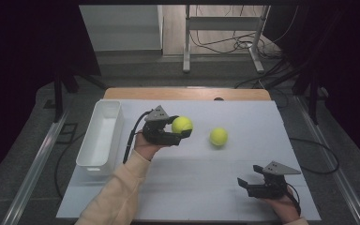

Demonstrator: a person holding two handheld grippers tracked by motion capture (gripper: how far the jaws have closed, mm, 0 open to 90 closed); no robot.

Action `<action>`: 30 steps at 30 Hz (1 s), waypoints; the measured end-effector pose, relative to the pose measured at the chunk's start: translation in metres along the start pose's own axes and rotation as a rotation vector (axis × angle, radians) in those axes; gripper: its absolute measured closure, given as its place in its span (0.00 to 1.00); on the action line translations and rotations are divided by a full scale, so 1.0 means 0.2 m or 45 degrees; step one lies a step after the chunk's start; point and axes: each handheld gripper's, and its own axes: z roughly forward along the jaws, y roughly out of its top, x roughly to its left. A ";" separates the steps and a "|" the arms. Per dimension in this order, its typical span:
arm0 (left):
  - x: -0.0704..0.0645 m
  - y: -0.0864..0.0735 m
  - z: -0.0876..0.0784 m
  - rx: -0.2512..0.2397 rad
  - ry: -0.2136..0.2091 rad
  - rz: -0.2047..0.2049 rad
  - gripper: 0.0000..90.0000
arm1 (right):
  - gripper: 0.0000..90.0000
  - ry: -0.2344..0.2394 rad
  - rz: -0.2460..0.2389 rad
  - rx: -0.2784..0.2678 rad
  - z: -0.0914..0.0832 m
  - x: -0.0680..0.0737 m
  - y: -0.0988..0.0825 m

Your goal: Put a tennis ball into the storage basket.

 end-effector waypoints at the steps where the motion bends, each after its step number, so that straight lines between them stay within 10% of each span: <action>1: 0.00 0.00 0.00 0.000 0.000 0.000 0.29 | 0.15 0.000 0.000 0.000 0.00 0.00 0.00; 30: 0.14 -0.01 -0.12 -0.047 0.121 -0.066 0.29 | 0.15 0.001 -0.001 -0.001 0.00 0.00 0.00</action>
